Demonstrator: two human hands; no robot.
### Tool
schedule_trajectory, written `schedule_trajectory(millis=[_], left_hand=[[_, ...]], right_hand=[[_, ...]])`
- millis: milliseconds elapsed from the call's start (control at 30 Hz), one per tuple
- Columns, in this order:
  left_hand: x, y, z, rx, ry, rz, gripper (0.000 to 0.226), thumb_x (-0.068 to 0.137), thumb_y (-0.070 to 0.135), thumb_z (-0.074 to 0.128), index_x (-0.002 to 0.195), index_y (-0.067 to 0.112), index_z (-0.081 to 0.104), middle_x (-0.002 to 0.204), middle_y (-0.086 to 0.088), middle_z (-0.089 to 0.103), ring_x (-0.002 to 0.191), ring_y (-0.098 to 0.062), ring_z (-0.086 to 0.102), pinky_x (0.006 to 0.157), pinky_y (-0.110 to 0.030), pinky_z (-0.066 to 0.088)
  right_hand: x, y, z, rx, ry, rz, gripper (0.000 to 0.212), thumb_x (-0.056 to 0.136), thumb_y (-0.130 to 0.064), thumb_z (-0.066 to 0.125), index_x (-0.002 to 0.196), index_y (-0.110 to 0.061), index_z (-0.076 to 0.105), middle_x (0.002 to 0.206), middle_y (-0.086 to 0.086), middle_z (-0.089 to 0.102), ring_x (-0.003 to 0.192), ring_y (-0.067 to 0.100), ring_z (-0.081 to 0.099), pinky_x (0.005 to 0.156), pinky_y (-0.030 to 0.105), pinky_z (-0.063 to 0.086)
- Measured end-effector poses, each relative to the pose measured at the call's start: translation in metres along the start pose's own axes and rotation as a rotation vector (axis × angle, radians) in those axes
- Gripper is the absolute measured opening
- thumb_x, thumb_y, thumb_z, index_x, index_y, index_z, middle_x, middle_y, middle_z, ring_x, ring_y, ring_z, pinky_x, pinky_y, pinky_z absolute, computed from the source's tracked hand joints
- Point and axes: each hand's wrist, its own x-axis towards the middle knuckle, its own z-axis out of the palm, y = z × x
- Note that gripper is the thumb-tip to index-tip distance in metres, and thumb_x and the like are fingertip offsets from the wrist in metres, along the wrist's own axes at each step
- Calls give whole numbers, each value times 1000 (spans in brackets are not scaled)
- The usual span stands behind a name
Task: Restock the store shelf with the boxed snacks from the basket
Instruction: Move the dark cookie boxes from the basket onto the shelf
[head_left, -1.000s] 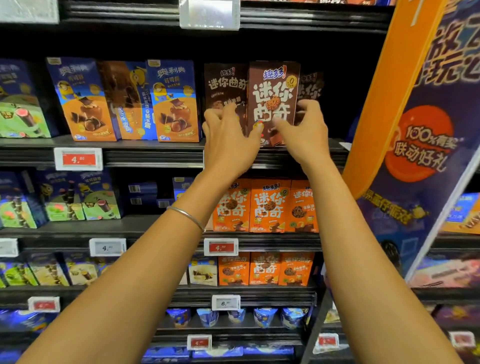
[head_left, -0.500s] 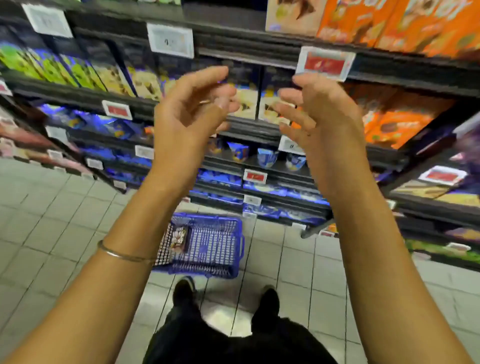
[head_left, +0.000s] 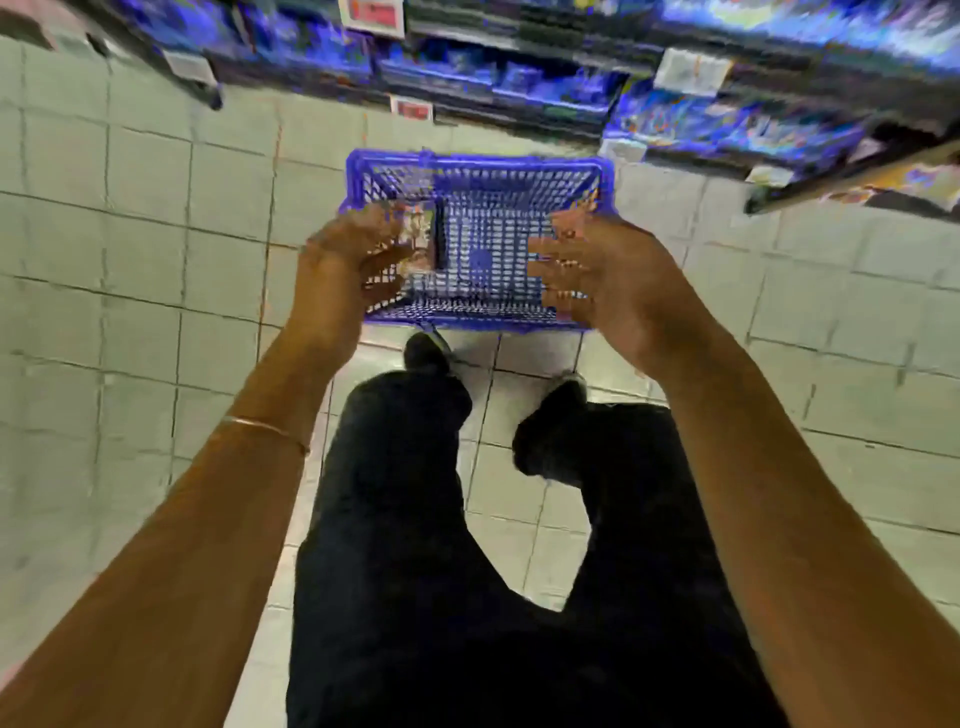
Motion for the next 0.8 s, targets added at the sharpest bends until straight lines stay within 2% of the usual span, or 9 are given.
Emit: schedule_trajectory(millis=[100,167,267,400,500,533,633,733,800], left_hand=[[74,-51,-27,-190,-13,-163,25,85,36,67,104,20,67,102,0,70,94,-18,69,84,-33,50],[123,-84,-42,-226,0,-215,24,96,42,57,98,19,65,106,-3,67,96,-21,67,83,-35,50],[194,-127,-53,-123,63,-265,36,109,46,42,94,19,61,102,-3,66,91,-19,62,74,-30,48],[265,-180,-50,25,73,-359,54,110,53,34,83,19,65,83,0,68,86,-17,64,79,-27,49],[307,-222,-42,14,17,-380,81,113,45,31,53,13,74,57,1,71,50,-12,69,48,-17,51],[316,-232,-39,50,30,-361,77,113,44,31,58,12,74,54,3,70,46,-12,68,43,-17,50],[355,-256,-38,195,116,-276,43,115,41,32,94,19,63,60,11,72,58,-4,70,52,-19,55],[379,-268,-32,271,151,-242,48,115,33,30,145,5,55,104,-6,73,80,-15,69,75,-27,58],[390,-277,-28,356,186,-213,48,115,26,34,151,-2,48,116,-12,68,66,-7,58,60,-17,55]], right_hand=[[87,49,19,-59,-46,94,33,101,-44,52,122,-20,61,125,2,69,109,21,69,94,38,52],[145,75,24,-47,-93,125,38,99,-48,54,124,-19,61,128,4,68,112,23,68,94,40,54],[232,113,27,-44,-145,127,47,98,-49,54,133,-17,57,129,5,67,114,21,68,95,40,53],[341,168,44,-150,-117,194,58,98,-54,53,143,-17,49,144,8,55,121,21,58,98,40,46],[409,207,63,-228,-102,234,64,95,-57,55,148,-22,42,154,6,43,136,23,45,103,42,39],[427,218,68,-252,-109,232,67,94,-57,57,149,-23,40,157,6,40,139,24,42,105,42,36],[469,242,82,-293,-139,211,77,90,-59,62,152,-20,39,160,5,36,142,24,38,113,42,33],[499,258,92,-286,-225,189,39,97,-51,57,125,-24,60,158,5,37,142,22,37,108,32,30],[515,262,99,-225,-260,213,24,100,-50,52,102,-30,64,156,5,42,142,24,39,115,35,28]])
